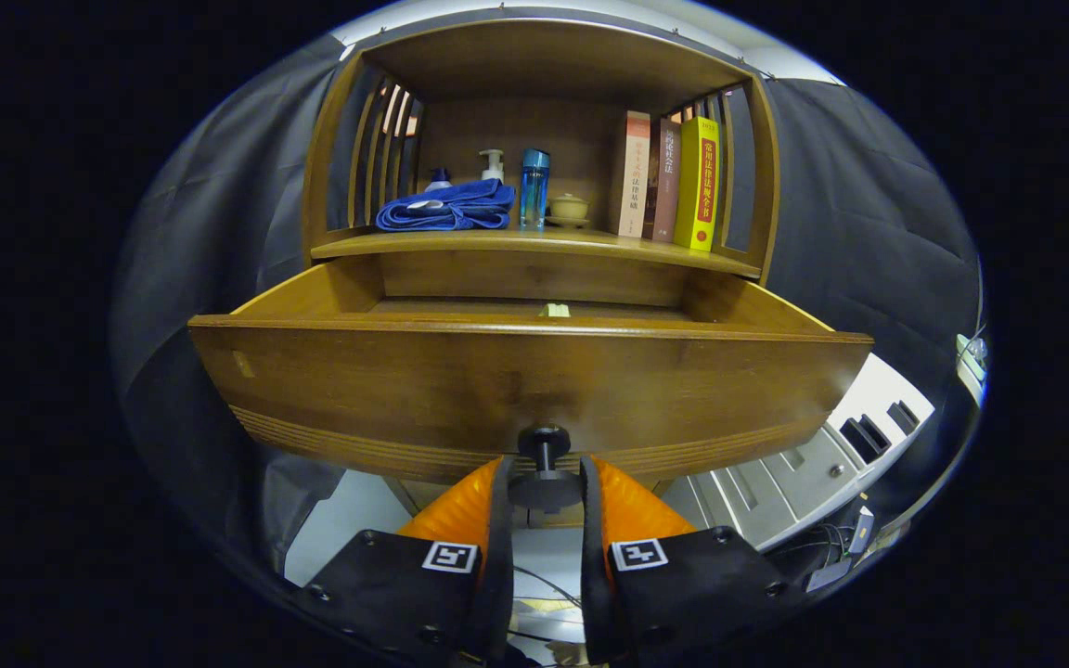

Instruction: Pull open the drawer, take out the items inside it, and place them on the countertop above the cabinet.

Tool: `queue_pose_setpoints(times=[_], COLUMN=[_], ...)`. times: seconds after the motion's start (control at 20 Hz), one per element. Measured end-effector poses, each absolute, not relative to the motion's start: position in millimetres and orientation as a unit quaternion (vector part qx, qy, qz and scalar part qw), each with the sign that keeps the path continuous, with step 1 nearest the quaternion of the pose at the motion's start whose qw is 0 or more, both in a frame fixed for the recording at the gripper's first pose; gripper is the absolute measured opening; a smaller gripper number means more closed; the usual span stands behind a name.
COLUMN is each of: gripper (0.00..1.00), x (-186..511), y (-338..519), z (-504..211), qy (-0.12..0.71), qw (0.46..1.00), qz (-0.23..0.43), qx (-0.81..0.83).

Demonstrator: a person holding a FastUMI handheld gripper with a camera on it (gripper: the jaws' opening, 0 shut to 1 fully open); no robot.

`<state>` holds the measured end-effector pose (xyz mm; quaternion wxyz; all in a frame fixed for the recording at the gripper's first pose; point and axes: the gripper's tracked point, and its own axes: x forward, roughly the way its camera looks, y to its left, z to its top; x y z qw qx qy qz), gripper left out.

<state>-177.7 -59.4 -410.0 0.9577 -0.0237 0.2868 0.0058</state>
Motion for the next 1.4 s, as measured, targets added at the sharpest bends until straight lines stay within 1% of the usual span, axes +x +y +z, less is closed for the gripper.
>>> queue_pose_setpoints(times=[0.4,0.6,0.75,1.0,1.15,1.35,1.4], gripper=[0.39,0.39,0.46,0.54,0.85,0.99,0.99], x=[-203.6,-204.1,-203.1,-199.4,-195.7,-184.2,-181.9], y=[-61.6,-64.3,-64.2,-66.5,-61.8,-60.9,-58.3], z=[-406.7,-404.5,-404.9,-402.1,-387.0,-354.3,-346.3], qy=[0.294,0.293,0.294,0.299,0.289,0.27,0.267], qw=[0.955,0.956,0.955,0.953,0.956,0.962,0.963], qz=[-0.003,-0.009,-0.007,-0.029,-0.029,-0.029,-0.025], qx=[-0.028,-0.028,-0.025,-0.027,-0.036,-0.037,-0.032])
